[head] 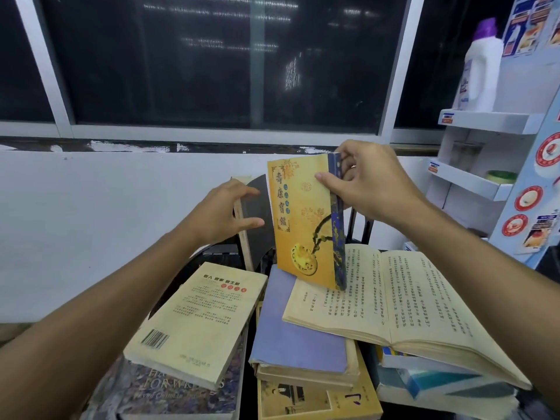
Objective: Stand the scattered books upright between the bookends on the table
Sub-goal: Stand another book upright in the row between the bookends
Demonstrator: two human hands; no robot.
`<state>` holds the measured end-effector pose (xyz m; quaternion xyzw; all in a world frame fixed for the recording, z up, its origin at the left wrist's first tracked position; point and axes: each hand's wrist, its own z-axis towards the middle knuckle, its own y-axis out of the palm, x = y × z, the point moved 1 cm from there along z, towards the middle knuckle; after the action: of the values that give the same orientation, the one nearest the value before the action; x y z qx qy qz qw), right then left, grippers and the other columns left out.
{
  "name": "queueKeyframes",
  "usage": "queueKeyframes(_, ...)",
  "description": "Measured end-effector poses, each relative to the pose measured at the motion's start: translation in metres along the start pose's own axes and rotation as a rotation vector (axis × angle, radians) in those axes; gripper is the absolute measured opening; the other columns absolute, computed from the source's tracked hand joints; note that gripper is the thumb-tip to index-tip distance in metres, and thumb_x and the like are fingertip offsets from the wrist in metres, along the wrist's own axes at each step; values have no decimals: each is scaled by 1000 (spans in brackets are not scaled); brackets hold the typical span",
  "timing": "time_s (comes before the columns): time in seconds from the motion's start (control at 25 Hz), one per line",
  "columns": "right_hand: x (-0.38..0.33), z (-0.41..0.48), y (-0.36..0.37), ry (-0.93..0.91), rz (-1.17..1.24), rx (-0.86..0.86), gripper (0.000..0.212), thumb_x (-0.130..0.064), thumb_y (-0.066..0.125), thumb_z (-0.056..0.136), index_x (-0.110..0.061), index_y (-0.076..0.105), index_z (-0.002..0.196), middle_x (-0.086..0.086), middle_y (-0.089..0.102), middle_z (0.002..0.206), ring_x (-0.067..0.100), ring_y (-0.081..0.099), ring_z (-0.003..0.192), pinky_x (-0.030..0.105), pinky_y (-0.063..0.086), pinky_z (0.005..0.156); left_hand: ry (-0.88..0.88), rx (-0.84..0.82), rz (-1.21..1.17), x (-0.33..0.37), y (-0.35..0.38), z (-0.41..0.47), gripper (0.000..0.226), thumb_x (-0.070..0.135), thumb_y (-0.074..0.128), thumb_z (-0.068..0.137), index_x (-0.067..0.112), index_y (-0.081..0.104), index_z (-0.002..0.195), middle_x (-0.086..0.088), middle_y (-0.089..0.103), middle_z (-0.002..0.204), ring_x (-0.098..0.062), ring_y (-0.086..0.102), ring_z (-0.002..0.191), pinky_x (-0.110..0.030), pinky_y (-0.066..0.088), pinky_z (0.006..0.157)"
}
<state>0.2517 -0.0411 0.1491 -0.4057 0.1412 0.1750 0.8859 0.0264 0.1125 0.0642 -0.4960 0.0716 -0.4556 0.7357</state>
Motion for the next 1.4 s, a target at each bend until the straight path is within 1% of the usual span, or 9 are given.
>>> queueKeyframes(0.28,-11,32,45,-33,-129,19,28,-35,69,94,-10,58,97,4,66,91,15,64,80,35,60,66,-105,-36,204,-24,5,18,76,44,73,88,21,41,153,1,37,160,-21,34,146,-44,35,117)
queueKeyframes(0.4,-9,45,67,-20,-121,58,24,-30,68,95,-11,54,95,7,64,90,19,64,78,34,56,59,-129,-63,189,-32,9,23,81,42,75,87,18,37,155,-1,30,164,-22,28,151,-47,29,121)
queueKeyframes(0.6,-5,58,104,-6,-101,93,19,-24,62,98,-8,54,99,8,63,88,25,61,78,33,46,57,-122,-55,147,-37,6,27,62,32,79,85,5,55,136,-13,51,148,-28,46,136,-38,37,109)
queueKeyframes(0.72,-4,58,123,10,-69,102,16,-22,59,100,-10,49,95,7,60,86,24,58,74,28,37,56,-123,-45,94,-41,8,26,58,31,80,84,3,57,130,-15,61,132,-33,56,119,-43,47,101)
queueKeyframes(0.88,-1,53,150,7,-27,128,18,-23,59,100,-6,53,105,8,62,92,24,60,79,27,40,61,-105,-31,33,-47,14,27,49,30,81,83,12,59,122,-7,63,119,-27,59,106,-48,53,94)
queueKeyframes(0.96,-2,50,162,15,-14,136,19,-24,59,101,-8,52,106,4,60,89,19,56,75,13,36,56,-98,-17,17,-50,16,25,53,32,82,82,16,57,126,-3,61,123,-24,58,107,-45,54,95)
queueKeyframes(1.04,-3,46,173,23,27,134,18,-24,58,101,-8,52,105,-1,54,84,16,51,70,9,38,54,-84,2,-8,-51,17,24,53,31,82,82,18,57,126,-2,61,123,-22,58,107,-44,54,94)
queueKeyframes(1.16,0,43,194,44,125,130,20,-24,58,101,-5,51,105,2,57,83,17,52,70,14,34,48,-83,14,-45,-52,19,23,51,27,82,82,16,58,126,-2,60,125,-21,57,108,-41,55,95)
queueKeyframes(1.4,12,37,218,97,222,72,21,-24,60,100,-7,48,103,6,60,83,16,53,66,18,33,49,-84,27,-118,-46,18,20,70,14,84,81,13,51,143,-5,53,141,-21,56,119,-32,53,101)
